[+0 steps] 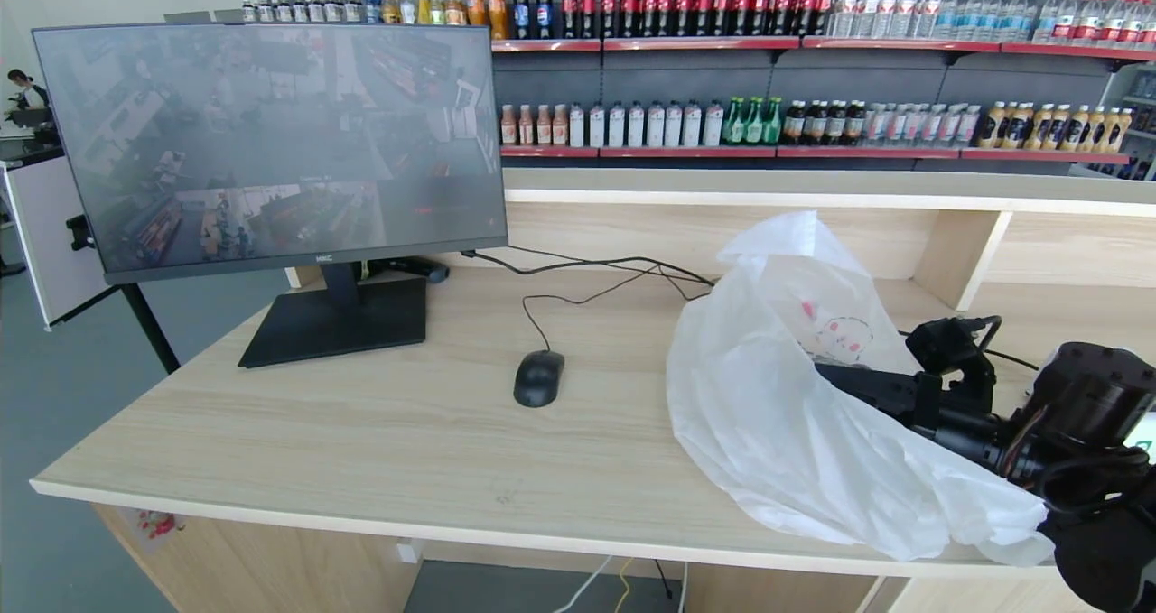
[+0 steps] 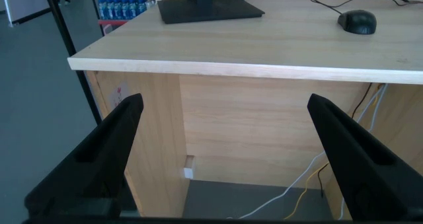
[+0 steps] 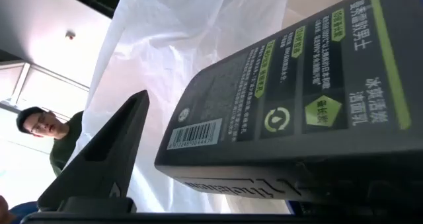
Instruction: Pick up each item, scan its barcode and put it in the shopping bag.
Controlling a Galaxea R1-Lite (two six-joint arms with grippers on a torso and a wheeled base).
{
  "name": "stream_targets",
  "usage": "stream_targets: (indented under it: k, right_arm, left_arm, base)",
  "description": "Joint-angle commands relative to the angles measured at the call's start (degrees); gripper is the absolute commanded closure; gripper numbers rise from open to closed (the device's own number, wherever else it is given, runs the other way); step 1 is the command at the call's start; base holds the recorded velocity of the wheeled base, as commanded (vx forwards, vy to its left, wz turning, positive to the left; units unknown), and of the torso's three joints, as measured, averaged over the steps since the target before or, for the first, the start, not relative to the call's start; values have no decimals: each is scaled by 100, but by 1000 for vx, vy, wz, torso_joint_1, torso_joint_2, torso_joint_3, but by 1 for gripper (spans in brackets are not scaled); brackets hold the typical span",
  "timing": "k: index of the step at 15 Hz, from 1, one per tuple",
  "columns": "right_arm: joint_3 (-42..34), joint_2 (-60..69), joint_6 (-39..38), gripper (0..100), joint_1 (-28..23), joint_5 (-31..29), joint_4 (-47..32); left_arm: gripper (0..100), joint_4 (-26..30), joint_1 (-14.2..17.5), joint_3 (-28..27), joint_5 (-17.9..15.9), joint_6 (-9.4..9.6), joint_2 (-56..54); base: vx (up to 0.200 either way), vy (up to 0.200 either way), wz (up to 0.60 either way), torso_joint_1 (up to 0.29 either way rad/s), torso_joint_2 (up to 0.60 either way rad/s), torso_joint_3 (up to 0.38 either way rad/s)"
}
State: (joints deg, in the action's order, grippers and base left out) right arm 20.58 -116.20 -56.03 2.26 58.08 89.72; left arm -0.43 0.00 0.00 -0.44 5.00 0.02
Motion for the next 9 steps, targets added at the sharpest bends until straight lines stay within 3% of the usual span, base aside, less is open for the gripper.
stream_targets:
  k: [1, 9]
  right_arm:
    - [8, -87, 4, 0, -15, -7, 28]
    - [350, 396, 523, 0, -85, -7, 28]
  left_arm:
    - [0, -1, 0, 0, 0, 1, -2]
    - [0, 8, 0, 0, 0, 1, -2]
  base:
    - [0, 0, 0, 0, 0, 0]
    - [0, 0, 0, 0, 0, 0]
